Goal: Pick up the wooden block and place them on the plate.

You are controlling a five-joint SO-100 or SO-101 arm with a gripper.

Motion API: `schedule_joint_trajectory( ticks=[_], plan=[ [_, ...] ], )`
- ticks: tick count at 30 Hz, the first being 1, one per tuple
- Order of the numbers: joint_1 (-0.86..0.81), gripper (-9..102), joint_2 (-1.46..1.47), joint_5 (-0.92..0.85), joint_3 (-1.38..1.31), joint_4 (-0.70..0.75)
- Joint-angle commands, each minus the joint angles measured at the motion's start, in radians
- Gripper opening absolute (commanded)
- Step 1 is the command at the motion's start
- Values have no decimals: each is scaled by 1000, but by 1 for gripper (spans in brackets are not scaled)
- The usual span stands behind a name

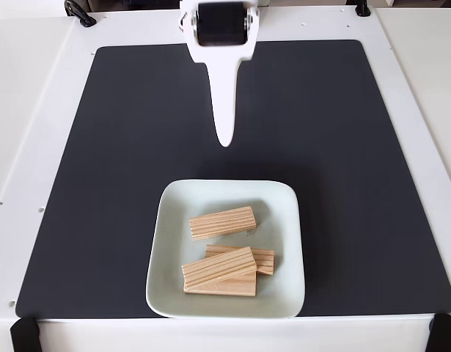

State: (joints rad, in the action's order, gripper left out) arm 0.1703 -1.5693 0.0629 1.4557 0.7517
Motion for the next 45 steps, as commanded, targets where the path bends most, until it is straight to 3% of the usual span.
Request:
schedule_joint_trajectory(
  ticks=[1,9,13,25,33,45],
  plan=[
    [23,2,-212,5,137,-20],
    [71,-1,-673,5,680,-360],
    [71,-1,-908,5,905,-420],
    [61,-1,-1565,5,1437,-408],
    [52,-1,-1807,2,1715,-408],
    [21,-1,-1807,3,1715,-49]
  ],
)
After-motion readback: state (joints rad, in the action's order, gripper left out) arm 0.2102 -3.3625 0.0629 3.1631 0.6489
